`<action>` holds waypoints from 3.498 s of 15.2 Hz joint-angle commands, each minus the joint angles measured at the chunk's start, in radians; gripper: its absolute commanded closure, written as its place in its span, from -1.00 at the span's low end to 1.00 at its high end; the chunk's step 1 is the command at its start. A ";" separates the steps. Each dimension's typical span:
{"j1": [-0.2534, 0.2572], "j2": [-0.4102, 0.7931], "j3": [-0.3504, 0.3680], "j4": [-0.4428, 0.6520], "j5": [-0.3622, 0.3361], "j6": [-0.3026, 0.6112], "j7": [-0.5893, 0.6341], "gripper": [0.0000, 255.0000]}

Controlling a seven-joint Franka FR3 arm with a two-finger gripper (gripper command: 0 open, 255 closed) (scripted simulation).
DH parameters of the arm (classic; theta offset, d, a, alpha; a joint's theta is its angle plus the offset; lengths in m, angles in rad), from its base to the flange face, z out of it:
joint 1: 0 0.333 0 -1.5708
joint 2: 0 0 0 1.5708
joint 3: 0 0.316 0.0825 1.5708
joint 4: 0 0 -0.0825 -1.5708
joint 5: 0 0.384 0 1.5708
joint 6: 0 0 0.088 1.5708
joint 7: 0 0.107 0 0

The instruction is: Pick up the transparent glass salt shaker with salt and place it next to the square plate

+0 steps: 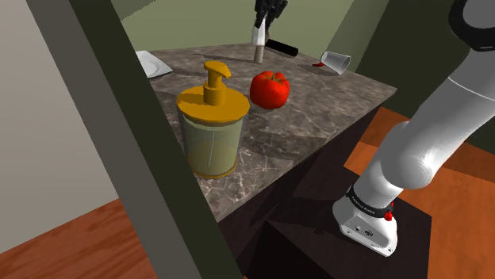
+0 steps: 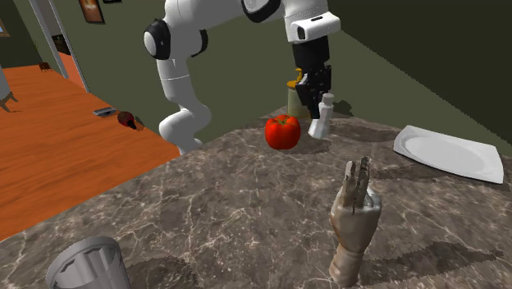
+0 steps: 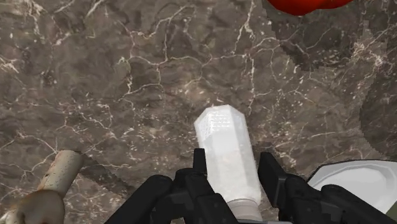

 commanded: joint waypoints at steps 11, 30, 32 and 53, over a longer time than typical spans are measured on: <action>0.115 0.203 0.128 0.167 -0.036 0.059 0.244 1.00; 0.205 0.381 0.180 0.210 -0.079 0.201 0.386 1.00; 0.205 0.377 0.180 0.178 -0.079 0.229 0.385 1.00; 0.203 0.339 0.179 0.198 -0.078 0.171 0.384 -1.00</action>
